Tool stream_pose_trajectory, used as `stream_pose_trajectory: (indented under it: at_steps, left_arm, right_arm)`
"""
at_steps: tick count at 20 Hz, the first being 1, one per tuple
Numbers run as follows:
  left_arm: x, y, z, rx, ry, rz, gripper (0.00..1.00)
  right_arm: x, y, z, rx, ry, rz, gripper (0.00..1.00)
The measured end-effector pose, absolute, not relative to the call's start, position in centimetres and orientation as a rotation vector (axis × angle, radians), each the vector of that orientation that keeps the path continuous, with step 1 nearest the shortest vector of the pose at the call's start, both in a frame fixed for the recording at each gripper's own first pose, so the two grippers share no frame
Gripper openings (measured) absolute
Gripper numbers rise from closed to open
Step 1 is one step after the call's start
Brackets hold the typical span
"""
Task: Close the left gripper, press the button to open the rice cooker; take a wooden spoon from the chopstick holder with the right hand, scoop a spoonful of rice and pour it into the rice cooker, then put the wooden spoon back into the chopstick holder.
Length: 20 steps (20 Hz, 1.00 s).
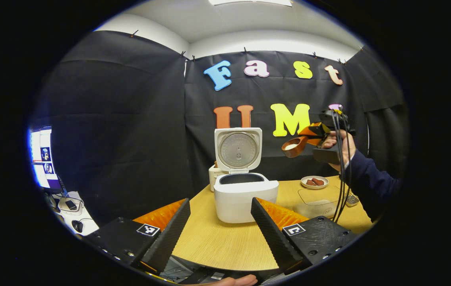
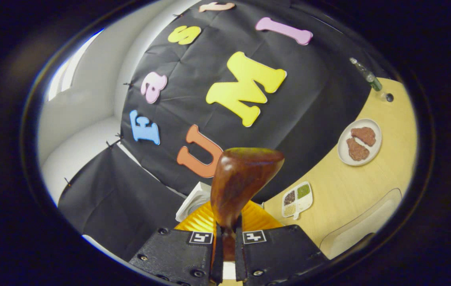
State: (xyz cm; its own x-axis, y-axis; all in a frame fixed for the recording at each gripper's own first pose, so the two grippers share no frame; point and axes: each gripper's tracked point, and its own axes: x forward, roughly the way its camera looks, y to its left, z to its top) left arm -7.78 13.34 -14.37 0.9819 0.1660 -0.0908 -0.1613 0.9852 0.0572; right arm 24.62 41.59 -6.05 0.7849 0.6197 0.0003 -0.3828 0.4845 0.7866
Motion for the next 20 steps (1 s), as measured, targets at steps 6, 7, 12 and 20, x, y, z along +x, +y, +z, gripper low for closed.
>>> stream_pose_trajectory:
  at_steps: [6,7,12,20]
  left_arm:
    - [-8.5,14.5,-14.9,0.030,0.104,0.197,0.97]
    - [-8.7,14.8,-14.9,0.029,0.101,0.200,0.97]
    - [-9.3,15.4,-14.9,-0.013,0.089,0.194,0.97]
    - [-9.5,15.0,-15.8,0.000,0.100,0.189,0.95]
  right_arm:
    - [26.4,49.7,-7.1,0.653,0.275,0.642,0.10]
    - [26.7,50.7,-7.5,0.611,0.265,0.636,0.14]
    - [27.8,54.2,-9.0,0.478,0.239,0.602,0.17]
    - [27.7,58.6,-12.0,0.111,0.178,0.625,0.14]
